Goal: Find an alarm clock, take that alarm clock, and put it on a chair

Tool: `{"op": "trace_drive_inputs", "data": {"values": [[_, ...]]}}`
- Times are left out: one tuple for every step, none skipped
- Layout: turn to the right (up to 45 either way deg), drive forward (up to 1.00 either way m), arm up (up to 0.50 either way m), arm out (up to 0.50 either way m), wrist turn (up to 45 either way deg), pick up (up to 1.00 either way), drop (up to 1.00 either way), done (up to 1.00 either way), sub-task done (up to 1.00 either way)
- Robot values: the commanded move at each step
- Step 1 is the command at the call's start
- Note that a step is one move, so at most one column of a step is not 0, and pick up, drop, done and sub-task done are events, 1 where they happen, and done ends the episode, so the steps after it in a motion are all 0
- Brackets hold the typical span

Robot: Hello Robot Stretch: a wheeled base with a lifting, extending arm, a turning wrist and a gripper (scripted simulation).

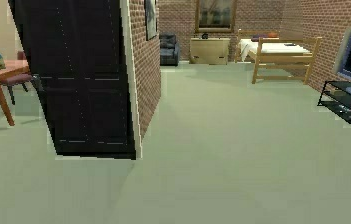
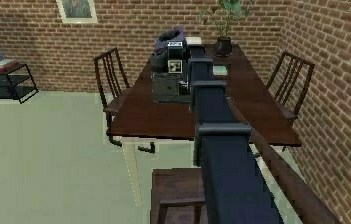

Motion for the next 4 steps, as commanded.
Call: {"op": "trace_drive_inputs", "data": {"values": [[0.0,0.0,0.0,0.0,21.0,0.0,0.0,0.0,0.0],[0.0,0.0,-0.32,0.0,0.0,0.0,0.0,0.0,0.0],[0.0,0.0,-0.5,0.0,0.0,0.0,0.0,0.0,0.0],[0.0,0.0,0.0,0.0,0.0,0.0,1.0,0.0,0.0]]}}
